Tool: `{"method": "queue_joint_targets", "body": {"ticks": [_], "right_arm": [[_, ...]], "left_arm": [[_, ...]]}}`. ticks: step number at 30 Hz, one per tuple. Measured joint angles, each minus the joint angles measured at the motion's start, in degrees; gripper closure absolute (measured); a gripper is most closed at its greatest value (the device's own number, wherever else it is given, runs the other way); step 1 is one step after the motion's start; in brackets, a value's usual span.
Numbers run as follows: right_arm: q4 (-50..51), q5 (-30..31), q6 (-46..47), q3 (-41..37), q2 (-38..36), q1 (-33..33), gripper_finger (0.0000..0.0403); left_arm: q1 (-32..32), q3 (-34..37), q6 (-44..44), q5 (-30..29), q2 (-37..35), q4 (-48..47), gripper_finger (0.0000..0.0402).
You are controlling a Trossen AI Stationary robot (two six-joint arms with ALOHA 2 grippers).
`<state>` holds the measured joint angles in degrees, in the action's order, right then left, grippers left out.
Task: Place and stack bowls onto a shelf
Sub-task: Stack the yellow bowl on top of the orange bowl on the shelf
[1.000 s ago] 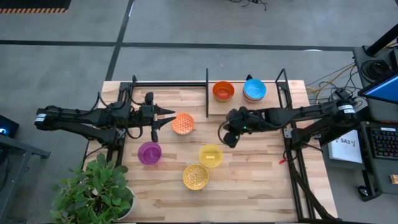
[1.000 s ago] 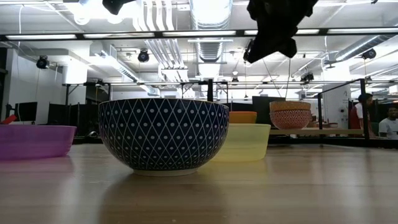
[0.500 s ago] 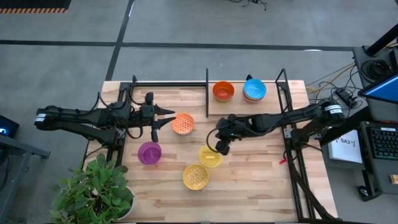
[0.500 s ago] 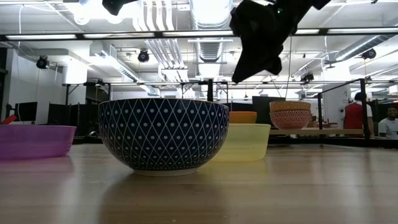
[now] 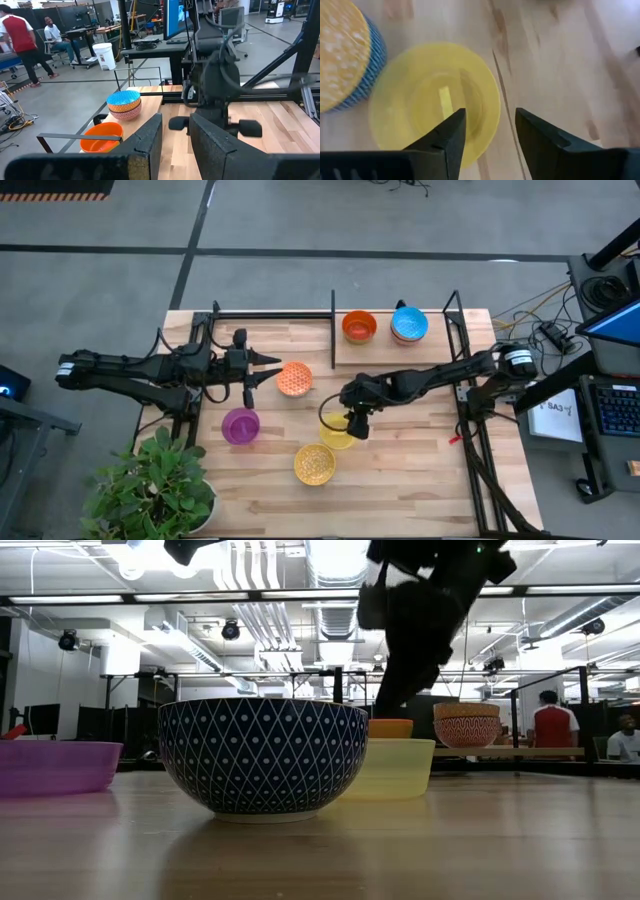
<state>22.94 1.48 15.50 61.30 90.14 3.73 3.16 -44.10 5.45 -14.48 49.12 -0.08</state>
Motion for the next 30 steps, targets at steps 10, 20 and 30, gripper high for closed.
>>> {"method": "queue_joint_targets", "body": {"ticks": [10,20,30], "right_arm": [[-2.41,1.52,0.37,-0.01,7.07,0.00,0.0258],[-2.50,1.51,0.58,-0.02,7.92,-0.09,0.0363],[-1.22,-2.19,-0.04,-0.02,1.92,-3.48,0.0394]], "left_arm": [[0.00,-0.02,0.00,0.00,-0.02,-0.02,0.0319],[0.00,-0.01,0.02,0.00,-0.02,0.00,0.0319],[0.00,0.00,0.02,0.00,0.02,0.02,0.0319]]}}
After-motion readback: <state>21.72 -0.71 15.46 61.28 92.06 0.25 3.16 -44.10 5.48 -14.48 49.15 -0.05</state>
